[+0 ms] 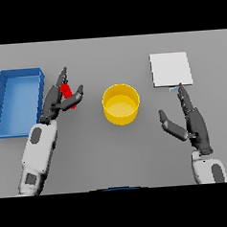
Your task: Pick up the red beaker and tilt it to pour out 1 green nut into yellow bowl. Pick up the yellow bowl and place it on the metallic measuring scale.
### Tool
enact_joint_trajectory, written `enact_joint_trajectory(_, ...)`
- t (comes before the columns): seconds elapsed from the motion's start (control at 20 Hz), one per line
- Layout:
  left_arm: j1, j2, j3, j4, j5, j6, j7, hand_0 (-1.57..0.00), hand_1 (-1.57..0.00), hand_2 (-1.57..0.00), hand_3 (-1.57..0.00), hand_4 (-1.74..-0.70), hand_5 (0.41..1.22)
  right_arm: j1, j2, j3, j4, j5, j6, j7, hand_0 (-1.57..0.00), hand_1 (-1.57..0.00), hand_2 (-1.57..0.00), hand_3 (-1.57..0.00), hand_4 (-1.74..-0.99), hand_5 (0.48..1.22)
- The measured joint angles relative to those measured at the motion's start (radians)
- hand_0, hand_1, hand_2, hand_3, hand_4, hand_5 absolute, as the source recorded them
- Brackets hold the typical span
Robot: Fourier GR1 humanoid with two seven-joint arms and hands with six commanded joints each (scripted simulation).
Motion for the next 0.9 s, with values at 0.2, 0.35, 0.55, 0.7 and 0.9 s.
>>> enact_joint_trajectory(0.2, -0.036, -0.037, 0.033, 0.049, 0.018, 0.048, -0.004, -0.68, -0.70, -0.71, -0.71, -1.44, 0.949, 0.007, 0.001, 0.006, -0.001, 0.015, -0.006, -0.011, 0.00, 0.00, 0.00, 0.00, -1.285, 0.683)
enact_joint_trajectory(0.35, -0.045, -0.037, 0.023, 0.075, -0.034, 0.104, -0.053, -1.12, -1.13, -1.13, -1.13, -1.44, 1.082, 0.002, 0.002, 0.006, -0.004, 0.011, -0.005, -0.012, 0.00, 0.00, 0.00, 0.00, -1.290, 0.684)
enact_joint_trajectory(0.55, -0.046, -0.051, 0.033, 0.074, -0.048, 0.116, -0.065, -1.38, -1.39, -1.39, -1.39, -1.55, 1.129, 0.000, 0.004, 0.007, 0.011, 0.014, -0.004, -0.013, 0.00, 0.00, 0.00, 0.00, -1.303, 0.682)
enact_joint_trajectory(0.7, -0.048, -0.053, 0.034, 0.056, -0.018, 0.119, -0.091, -1.48, -1.48, -1.48, -1.48, -1.64, 1.112, -0.021, -0.003, 0.006, 0.018, 0.010, 0.006, -0.008, 0.00, 0.00, 0.00, 0.00, -1.281, 0.676)
enact_joint_trajectory(0.9, -0.031, -0.039, 0.007, -0.010, -0.006, 0.131, -0.110, -1.53, -1.53, -1.53, -1.53, -1.70, 1.098, -0.013, -0.006, 0.012, 0.019, 0.030, -0.003, -0.018, 0.00, 0.00, 0.00, 0.00, -1.258, 0.669)
